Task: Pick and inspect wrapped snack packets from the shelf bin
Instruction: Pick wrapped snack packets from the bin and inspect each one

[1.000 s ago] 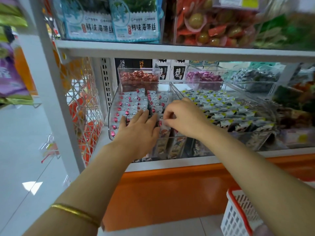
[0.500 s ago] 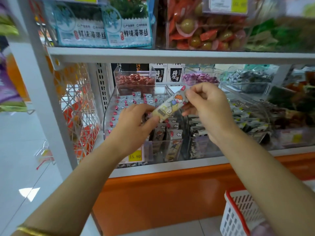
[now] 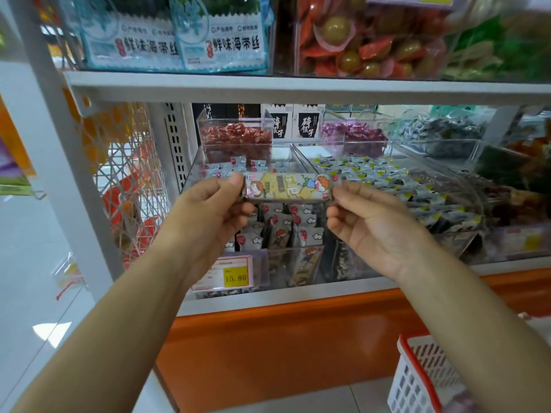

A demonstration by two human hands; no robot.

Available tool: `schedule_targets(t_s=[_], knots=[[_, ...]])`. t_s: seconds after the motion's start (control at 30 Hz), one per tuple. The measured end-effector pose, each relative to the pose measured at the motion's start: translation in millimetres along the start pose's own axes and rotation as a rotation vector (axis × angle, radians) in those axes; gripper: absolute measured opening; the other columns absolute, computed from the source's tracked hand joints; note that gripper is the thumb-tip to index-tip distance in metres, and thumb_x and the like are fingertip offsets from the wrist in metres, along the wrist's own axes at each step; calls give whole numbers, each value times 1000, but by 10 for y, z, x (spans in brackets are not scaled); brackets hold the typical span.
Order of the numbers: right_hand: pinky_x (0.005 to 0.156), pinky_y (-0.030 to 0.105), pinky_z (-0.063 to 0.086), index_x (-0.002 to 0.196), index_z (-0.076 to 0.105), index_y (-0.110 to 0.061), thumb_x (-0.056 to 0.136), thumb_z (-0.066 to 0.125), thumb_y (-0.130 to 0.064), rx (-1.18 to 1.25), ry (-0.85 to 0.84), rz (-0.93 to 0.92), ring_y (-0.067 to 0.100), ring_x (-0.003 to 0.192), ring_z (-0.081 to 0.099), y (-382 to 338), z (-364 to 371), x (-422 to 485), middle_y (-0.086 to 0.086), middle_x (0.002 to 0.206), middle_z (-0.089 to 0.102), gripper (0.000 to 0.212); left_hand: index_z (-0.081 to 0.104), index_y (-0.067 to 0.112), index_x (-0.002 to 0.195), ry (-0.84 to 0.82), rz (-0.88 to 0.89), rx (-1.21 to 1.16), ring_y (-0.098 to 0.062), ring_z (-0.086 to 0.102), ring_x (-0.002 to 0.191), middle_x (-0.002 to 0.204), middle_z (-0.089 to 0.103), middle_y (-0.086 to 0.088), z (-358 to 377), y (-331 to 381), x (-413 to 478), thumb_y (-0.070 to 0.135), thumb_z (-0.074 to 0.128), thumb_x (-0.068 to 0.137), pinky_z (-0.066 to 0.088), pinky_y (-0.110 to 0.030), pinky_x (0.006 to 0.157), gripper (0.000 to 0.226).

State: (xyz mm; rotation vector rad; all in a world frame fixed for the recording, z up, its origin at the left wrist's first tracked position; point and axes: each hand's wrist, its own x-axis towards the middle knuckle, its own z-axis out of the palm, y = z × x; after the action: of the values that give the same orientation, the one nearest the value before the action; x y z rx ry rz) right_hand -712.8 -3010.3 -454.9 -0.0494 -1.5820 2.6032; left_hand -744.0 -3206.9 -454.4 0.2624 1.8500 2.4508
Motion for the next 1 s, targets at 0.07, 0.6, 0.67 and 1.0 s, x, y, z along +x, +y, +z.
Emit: schedule_targets(t_s=[0.07,0.6,0.67,1.0], knots=[[50,20,52,92,61,-1,85,54,3,64,-16,11,11,54,63,22,0,21,4,61,63,11,59,13,67,56,-2,-8,-6,55,52,60,57,1,12,-10,5,21,53,93,48,-14,50,28],[57,23,56,96,61,1,92,42,10,198,22,-60,15,60,67,178,114,169,6,63,68,21,60,4,74,61,9,49,-8,62,51,53,63,-1,-99,-53,59,4,56,86,51,-14,51,13],[56,23,55,90,62,-2,93,42,8,174,34,-73,13,58,66,179,118,176,5,61,68,23,59,4,76,34,8,4,-11,67,57,55,65,-2,-107,-44,68,-2,55,84,52,-14,54,11],[57,23,54,83,62,-10,90,57,-9,-170,84,-231,20,71,61,157,61,151,14,86,60,9,62,4,86,-42,84,114,-24,71,80,92,67,-19,-97,-72,50,-5,54,87,55,-21,64,12]])
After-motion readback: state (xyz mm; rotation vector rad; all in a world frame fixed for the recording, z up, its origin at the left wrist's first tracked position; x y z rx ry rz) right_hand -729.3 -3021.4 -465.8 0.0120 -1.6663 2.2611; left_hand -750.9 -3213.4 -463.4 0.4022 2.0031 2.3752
